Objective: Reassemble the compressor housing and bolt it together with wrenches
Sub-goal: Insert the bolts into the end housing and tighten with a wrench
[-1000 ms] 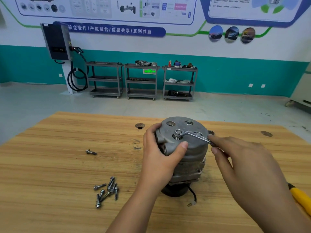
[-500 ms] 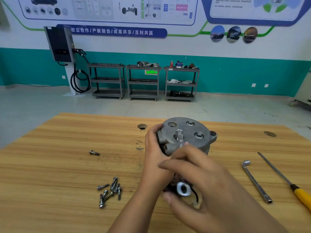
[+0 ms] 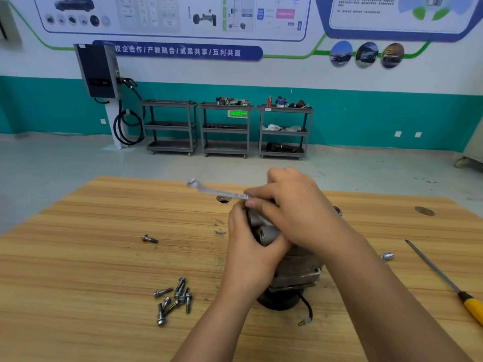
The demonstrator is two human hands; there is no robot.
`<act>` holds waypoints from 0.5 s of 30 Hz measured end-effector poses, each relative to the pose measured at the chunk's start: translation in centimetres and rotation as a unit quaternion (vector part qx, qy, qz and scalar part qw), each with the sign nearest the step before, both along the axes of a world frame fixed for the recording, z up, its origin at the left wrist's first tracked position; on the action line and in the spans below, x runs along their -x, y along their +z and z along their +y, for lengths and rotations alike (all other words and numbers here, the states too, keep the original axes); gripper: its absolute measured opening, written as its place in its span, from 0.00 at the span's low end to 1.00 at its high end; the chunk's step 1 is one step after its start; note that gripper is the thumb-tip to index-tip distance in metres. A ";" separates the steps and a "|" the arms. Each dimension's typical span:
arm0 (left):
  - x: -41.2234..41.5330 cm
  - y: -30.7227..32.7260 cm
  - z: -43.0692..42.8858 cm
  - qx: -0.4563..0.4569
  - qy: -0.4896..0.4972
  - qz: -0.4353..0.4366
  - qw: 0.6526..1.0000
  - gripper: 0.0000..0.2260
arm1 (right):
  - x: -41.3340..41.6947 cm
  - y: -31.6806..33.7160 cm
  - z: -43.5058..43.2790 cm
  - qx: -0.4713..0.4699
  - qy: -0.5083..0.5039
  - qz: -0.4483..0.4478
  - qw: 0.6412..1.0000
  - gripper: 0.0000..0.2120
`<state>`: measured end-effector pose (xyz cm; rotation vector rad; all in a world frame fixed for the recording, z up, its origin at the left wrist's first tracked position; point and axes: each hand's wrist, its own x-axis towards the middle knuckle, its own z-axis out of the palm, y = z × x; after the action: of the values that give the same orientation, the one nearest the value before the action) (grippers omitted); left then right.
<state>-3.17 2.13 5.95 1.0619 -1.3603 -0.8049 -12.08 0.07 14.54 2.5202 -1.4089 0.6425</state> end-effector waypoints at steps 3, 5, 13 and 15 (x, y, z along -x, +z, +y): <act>0.1 0.1 0.3 0.009 -0.001 0.002 1.000 0.27 | 0.4 -0.7 -1.4 0.002 -0.043 -0.052 0.998 0.22; 0.1 0.3 0.5 0.007 0.000 0.008 1.000 0.28 | 1.4 -0.9 -2.2 -0.011 -0.078 -0.095 0.992 0.30; -0.1 0.0 0.2 0.002 -0.002 0.014 1.000 0.29 | 6.4 -1.4 -1.2 -0.061 -0.165 -0.046 0.983 0.42; 0.0 -0.1 0.1 0.003 -0.003 0.018 1.000 0.30 | 7.4 -1.4 0.6 -0.036 -0.165 -0.046 0.985 0.36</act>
<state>-3.16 2.24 5.83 1.0345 -1.3366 -0.8204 -19.47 0.64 13.10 2.2530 -1.8569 0.6591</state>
